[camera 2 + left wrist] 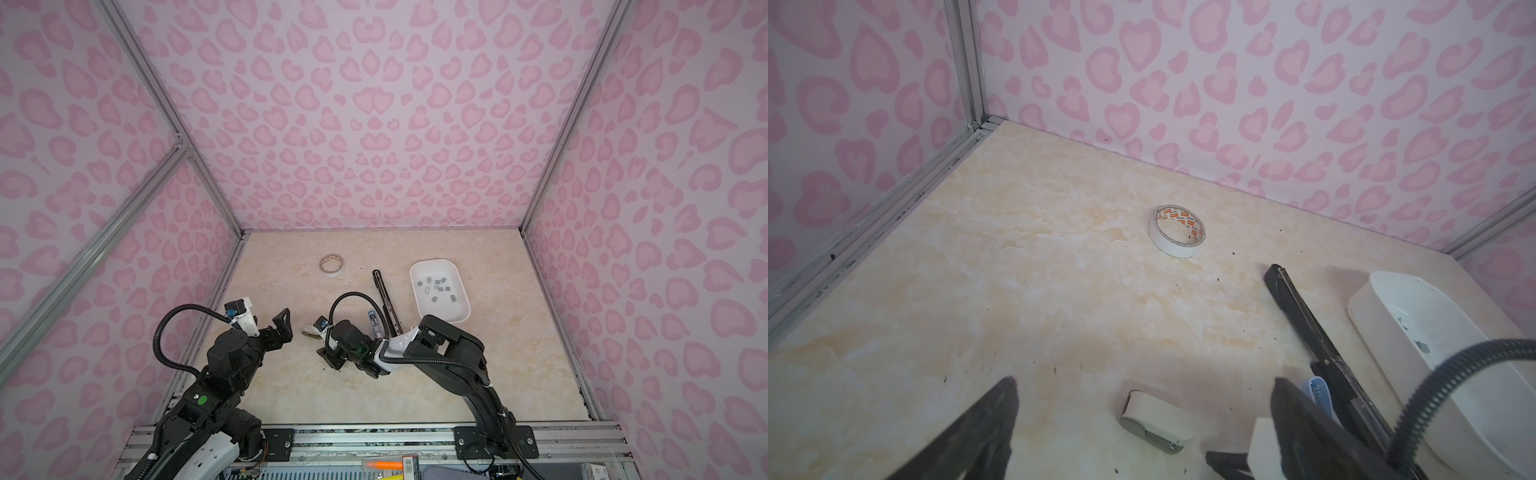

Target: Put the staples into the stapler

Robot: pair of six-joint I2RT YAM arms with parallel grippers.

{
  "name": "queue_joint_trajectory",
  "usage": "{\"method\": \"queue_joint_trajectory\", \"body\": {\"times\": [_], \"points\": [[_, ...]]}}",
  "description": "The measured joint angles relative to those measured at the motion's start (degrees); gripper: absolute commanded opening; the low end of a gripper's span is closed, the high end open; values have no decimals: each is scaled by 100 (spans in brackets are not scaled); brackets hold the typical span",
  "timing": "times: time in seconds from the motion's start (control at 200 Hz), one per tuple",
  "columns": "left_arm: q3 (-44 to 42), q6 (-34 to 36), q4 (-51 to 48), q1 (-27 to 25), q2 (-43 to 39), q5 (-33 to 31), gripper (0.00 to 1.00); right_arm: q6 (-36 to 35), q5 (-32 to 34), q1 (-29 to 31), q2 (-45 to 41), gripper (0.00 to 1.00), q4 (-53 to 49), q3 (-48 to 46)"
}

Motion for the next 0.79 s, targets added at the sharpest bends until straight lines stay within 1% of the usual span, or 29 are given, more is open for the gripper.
{"method": "queue_joint_trajectory", "body": {"times": [0.125,0.245,0.32,0.425,0.64,0.73,0.795], "points": [[-63,125,2,0,-122,0,96,-15,157,-33,356,50,-70,498],[-68,149,9,0,-52,2,96,76,365,-155,599,46,-76,826],[-68,179,9,0,87,26,96,144,448,-258,656,44,-72,905],[-66,234,26,0,326,144,96,223,546,-409,662,43,-63,907],[92,254,81,-2,1180,323,96,404,457,-597,761,43,-79,1075],[186,254,160,-2,1655,422,96,439,402,-605,796,43,-120,1156],[330,245,181,-2,2140,428,96,459,367,-614,802,43,-142,1182]]}}
